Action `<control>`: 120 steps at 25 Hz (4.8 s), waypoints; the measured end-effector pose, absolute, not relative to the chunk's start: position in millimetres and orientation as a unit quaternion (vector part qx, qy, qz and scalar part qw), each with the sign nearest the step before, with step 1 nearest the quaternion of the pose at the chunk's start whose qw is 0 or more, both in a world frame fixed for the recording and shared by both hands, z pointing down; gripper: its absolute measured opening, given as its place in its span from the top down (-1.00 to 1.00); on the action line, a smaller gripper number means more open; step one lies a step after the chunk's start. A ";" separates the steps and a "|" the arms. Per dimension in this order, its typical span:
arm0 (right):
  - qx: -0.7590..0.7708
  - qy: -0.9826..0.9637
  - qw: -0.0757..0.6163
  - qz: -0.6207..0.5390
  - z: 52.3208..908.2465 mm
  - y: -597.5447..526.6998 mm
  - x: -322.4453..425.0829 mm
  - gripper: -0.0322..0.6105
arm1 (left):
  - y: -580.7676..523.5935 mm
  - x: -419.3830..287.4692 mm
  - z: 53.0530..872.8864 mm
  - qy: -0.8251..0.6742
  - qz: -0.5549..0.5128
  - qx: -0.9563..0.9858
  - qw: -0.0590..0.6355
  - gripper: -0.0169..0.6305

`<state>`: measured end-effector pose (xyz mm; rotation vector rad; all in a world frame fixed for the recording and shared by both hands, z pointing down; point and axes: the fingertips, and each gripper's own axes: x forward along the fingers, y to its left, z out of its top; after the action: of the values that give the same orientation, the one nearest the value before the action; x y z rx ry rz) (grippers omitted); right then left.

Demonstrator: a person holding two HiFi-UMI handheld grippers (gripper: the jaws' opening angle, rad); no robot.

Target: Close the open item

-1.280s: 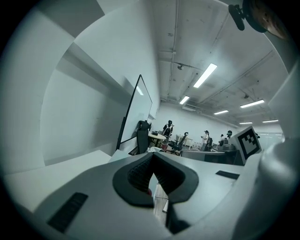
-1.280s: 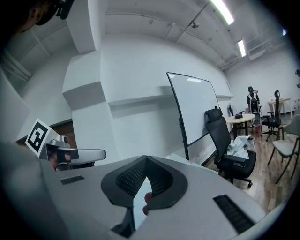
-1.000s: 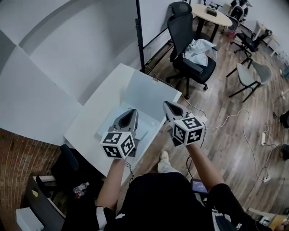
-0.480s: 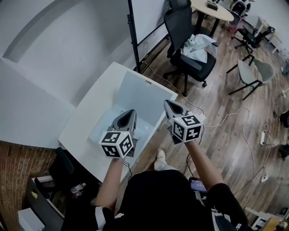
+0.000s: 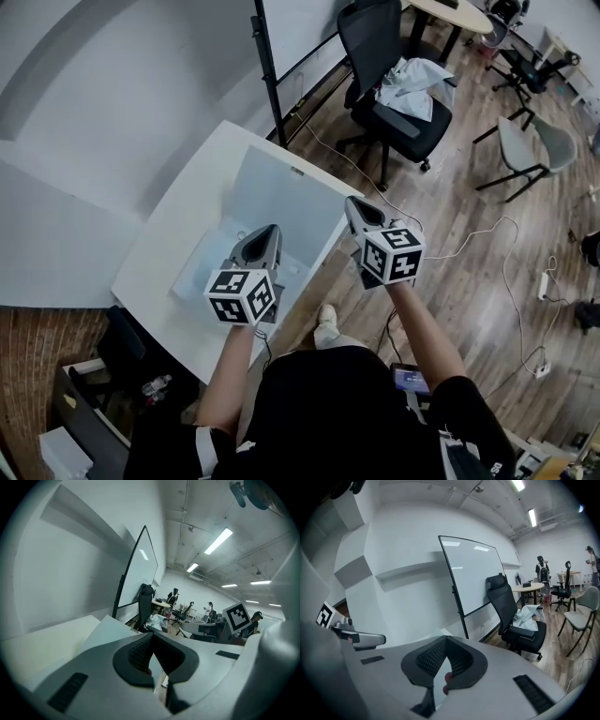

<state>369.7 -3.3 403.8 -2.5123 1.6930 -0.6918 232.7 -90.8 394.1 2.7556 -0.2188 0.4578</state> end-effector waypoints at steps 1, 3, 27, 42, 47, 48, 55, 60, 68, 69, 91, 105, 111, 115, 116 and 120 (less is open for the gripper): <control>-0.807 0.544 0.017 -0.227 408.0 -5.5 376.4 0.79 | -92.9 237.0 397.8 -0.079 0.164 0.968 0.171 0.91; -0.805 0.544 0.015 -0.235 416.0 -10.1 388.8 0.79 | -96.9 244.4 404.7 -0.084 0.171 0.966 0.174 0.91; -0.794 0.529 -0.013 -0.300 508.5 -25.0 475.9 0.79 | -119.8 292.9 477.8 -0.119 0.232 0.944 0.202 0.91; -0.766 0.549 -0.036 -0.333 546.5 -43.6 471.7 0.79 | -141.8 284.2 488.8 -0.154 0.237 0.936 0.208 0.91; -0.757 0.561 -0.041 -0.334 544.0 -46.2 466.5 0.79 | -144.5 274.9 483.8 -0.168 0.231 0.935 0.208 0.91; -0.755 0.563 -0.041 -0.333 542.8 -46.7 464.8 0.79 | -144.3 272.5 483.0 -0.170 0.231 0.935 0.207 0.91; -0.744 0.578 -0.049 -0.330 539.7 -44.2 446.1 0.79 | -134.7 256.7 480.0 -0.176 0.224 0.936 0.206 0.91; -0.749 0.573 -0.049 -0.329 534.7 -39.2 446.4 0.79 | -131.7 246.3 476.5 -0.179 0.223 0.936 0.207 0.91; -0.757 0.562 -0.050 -0.330 532.2 -26.3 454.9 0.79 | -124.1 252.7 472.7 -0.170 0.224 0.937 0.206 0.91; -0.758 0.560 -0.050 -0.332 533.8 -24.8 456.2 0.79 | -122.9 254.4 473.0 -0.167 0.225 0.938 0.206 0.91; -0.742 0.570 -0.031 -0.351 550.5 -32.9 449.6 0.79 | -127.6 272.8 478.8 -0.148 0.238 0.939 0.201 0.91; -0.702 0.628 -0.041 -0.334 527.5 -49.7 398.4 0.79 | -125.7 244.9 463.6 -0.165 0.211 0.942 0.203 0.91; -0.661 0.676 -0.047 -0.324 509.8 -59.0 365.9 0.79 | -128.4 222.5 451.6 -0.182 0.195 0.942 0.202 0.91; -0.639 0.696 -0.054 -0.323 502.7 -64.3 347.2 0.79 | -127.9 210.2 447.1 -0.190 0.187 0.942 0.203 0.91; -0.635 0.700 -0.057 -0.323 501.2 -65.4 343.1 0.79 | -127.9 207.1 446.2 -0.192 0.185 0.942 0.203 0.91; -0.615 0.716 -0.066 -0.323 497.4 -70.4 325.3 0.79 | -129.4 194.1 444.9 -0.202 0.178 0.941 0.206 0.91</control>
<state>325.3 -70.4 497.4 -2.0183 2.3499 -1.0615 194.1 -129.4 444.9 2.6203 -0.5636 0.4960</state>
